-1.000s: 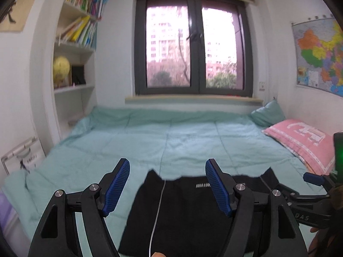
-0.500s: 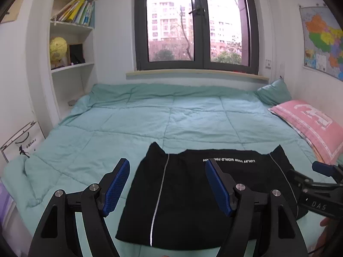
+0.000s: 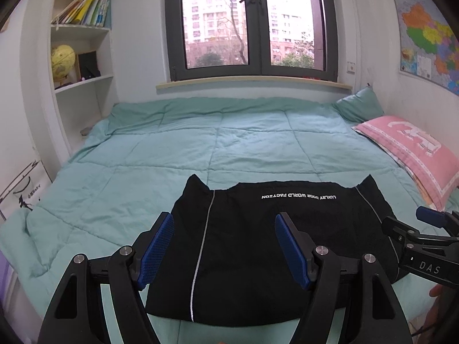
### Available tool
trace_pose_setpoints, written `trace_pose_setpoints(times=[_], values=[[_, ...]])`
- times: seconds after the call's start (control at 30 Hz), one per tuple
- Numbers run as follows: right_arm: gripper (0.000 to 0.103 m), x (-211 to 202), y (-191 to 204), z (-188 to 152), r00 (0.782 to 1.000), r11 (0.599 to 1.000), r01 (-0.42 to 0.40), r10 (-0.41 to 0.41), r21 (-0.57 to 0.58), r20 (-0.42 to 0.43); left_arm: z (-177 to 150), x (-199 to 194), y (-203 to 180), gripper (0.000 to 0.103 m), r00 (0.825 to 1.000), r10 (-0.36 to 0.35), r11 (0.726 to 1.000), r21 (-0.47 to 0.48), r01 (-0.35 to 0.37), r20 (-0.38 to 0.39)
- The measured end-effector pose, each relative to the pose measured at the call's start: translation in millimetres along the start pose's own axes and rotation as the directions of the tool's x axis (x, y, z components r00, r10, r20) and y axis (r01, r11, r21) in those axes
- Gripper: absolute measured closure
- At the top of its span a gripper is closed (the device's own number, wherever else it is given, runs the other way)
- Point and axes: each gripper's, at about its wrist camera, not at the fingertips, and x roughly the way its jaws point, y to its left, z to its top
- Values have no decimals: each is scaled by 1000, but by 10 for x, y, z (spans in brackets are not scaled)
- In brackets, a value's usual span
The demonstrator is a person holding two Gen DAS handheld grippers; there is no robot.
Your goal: Fold large clothes
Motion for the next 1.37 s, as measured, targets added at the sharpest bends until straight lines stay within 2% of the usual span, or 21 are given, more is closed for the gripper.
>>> trace_pose_setpoints(times=[1.1, 1.2, 1.3, 1.37], values=[[17, 115, -30, -116, 999, 999, -20, 22, 26, -39, -93, 88, -216, 29, 999, -10, 999, 49, 12, -47], [17, 128, -25, -119, 999, 999, -22, 24, 29, -42, -98, 85, -223, 29, 999, -5, 999, 52, 7, -37], [17, 144, -18, -124, 999, 999, -21, 22, 28, -46, -110, 21, -230, 29, 1000, 20, 998, 60, -21, 20], [17, 152, -10, -135, 999, 999, -19, 21, 28, -48, -111, 14, -234, 29, 999, 27, 998, 62, -28, 17]])
